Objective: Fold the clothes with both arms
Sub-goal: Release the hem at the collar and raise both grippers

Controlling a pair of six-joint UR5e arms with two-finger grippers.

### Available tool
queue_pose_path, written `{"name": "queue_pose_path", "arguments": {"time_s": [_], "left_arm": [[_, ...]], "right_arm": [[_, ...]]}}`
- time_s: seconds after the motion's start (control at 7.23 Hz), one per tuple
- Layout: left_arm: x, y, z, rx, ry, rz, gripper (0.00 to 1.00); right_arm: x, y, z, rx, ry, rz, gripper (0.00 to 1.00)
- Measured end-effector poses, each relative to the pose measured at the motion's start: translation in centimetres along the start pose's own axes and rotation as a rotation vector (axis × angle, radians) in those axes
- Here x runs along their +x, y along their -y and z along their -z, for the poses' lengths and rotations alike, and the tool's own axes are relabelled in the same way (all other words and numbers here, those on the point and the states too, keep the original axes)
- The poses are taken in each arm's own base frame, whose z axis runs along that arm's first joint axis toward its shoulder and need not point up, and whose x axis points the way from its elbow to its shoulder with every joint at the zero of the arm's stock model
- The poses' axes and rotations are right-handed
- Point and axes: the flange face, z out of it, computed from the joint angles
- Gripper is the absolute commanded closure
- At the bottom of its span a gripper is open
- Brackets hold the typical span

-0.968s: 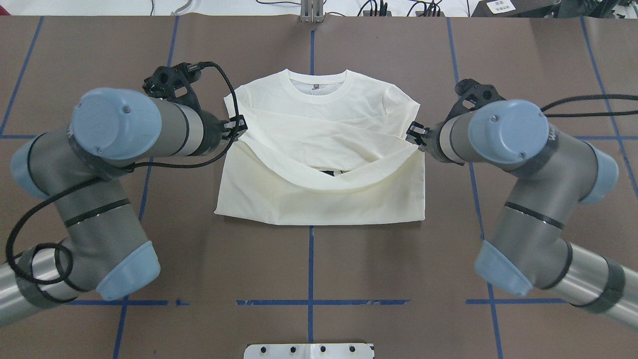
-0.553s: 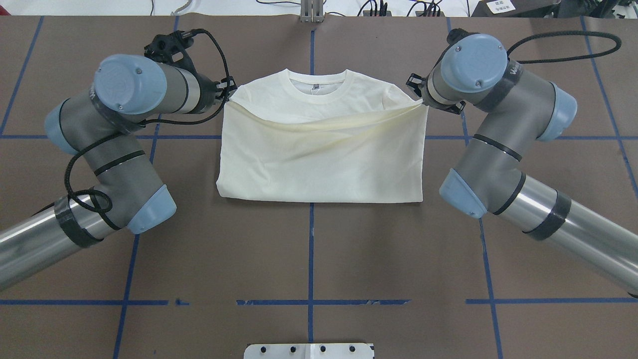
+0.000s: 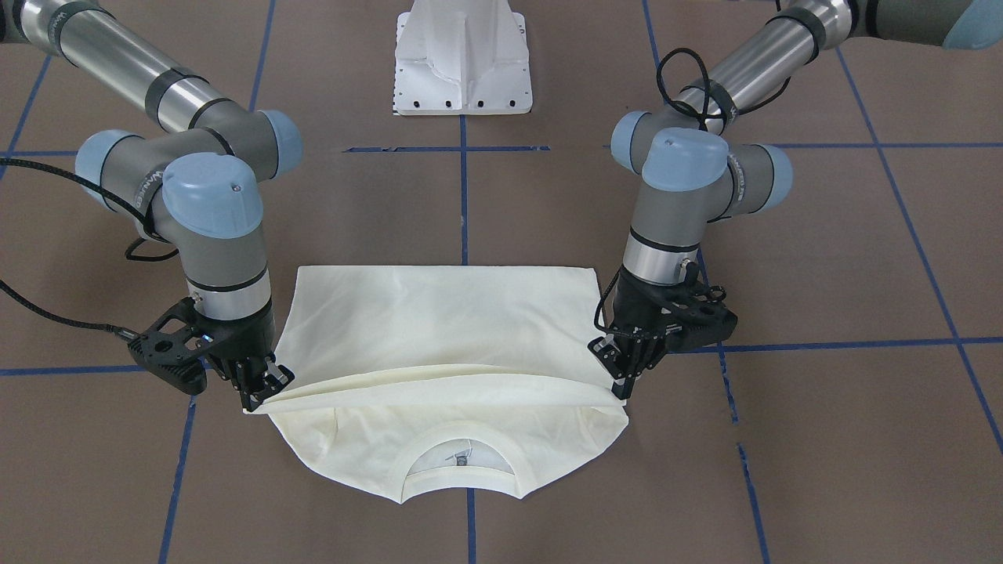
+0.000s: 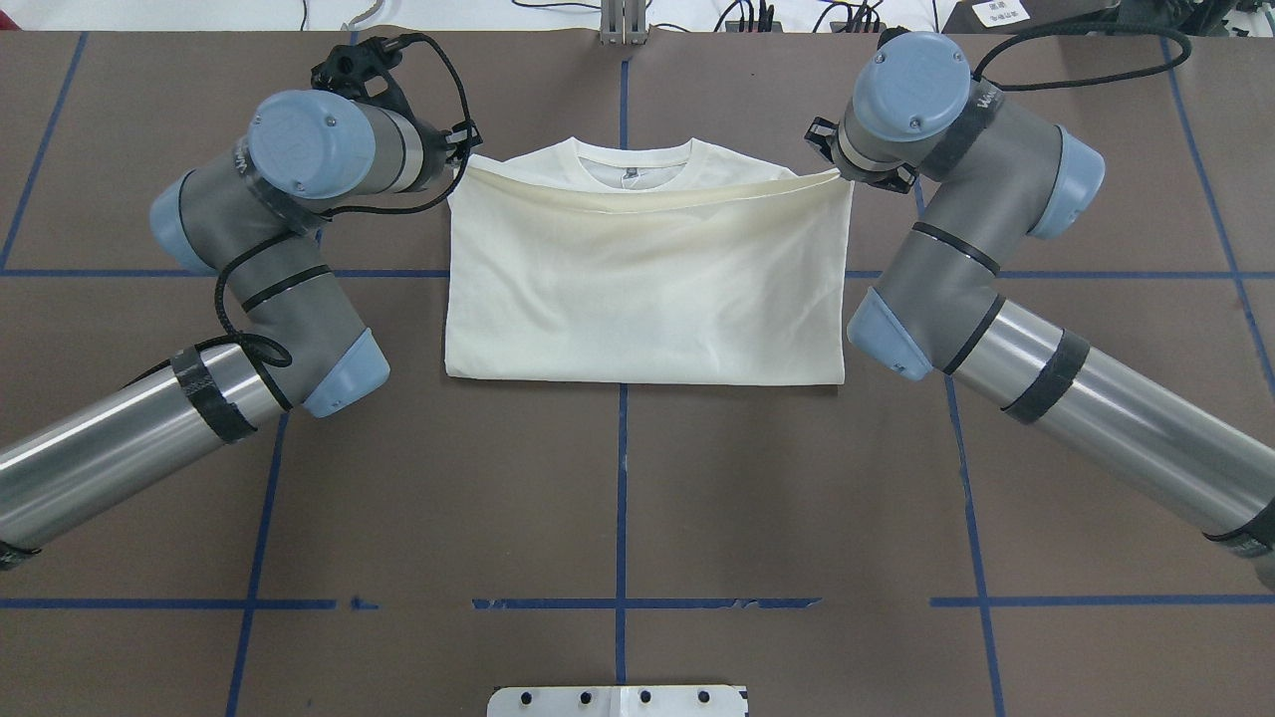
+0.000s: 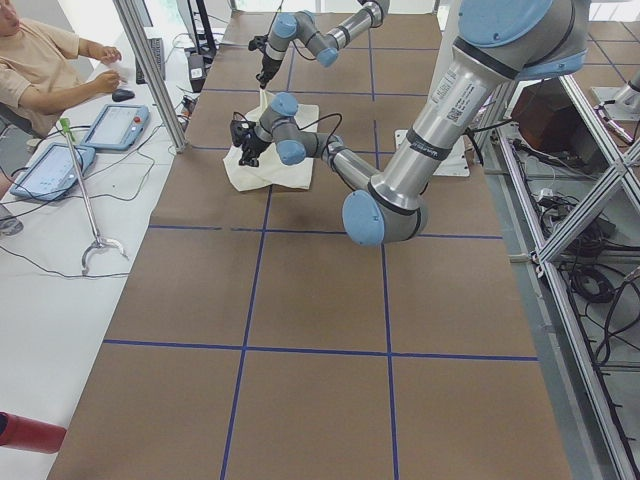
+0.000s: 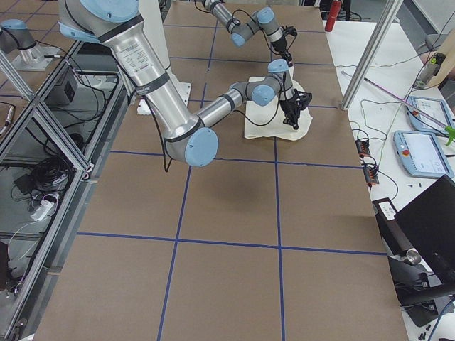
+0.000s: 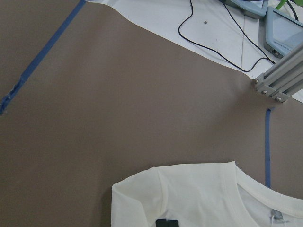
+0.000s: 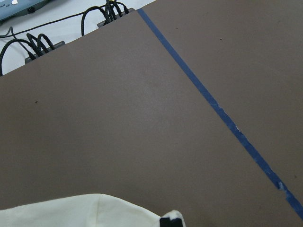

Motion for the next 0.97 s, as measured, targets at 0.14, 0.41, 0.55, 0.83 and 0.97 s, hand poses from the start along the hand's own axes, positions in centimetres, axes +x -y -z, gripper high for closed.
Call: {"name": "queue_pose_path", "arguments": {"time_s": [0.14, 0.41, 0.55, 0.83, 0.97], "left_arm": [[-0.4, 0.1, -1.5, 0.008, -0.017, 0.0, 1.0], [-0.8, 0.1, -2.4, 0.012, -0.033, -0.001, 0.75], [-0.9, 0.2, -2.4, 0.014, -0.036, 0.0, 0.69], [-1.1, 1.1, -2.3, 0.024, -0.037, 0.007, 0.68], [-1.1, 1.8, -1.9, 0.025, -0.052, 0.011, 0.68]], "right_arm": [[-0.5, 0.1, -1.1, 0.004, -0.005, 0.002, 1.0], [-1.5, -0.1, -2.7, 0.013, -0.028, 0.006, 0.72], [-1.8, -0.2, -3.0, 0.018, -0.033, 0.009, 0.67], [-2.8, -0.3, -2.4, 0.021, -0.02, 0.009, 0.59], [-3.2, -0.5, -1.4, 0.015, 0.004, 0.008, 0.53]]}}
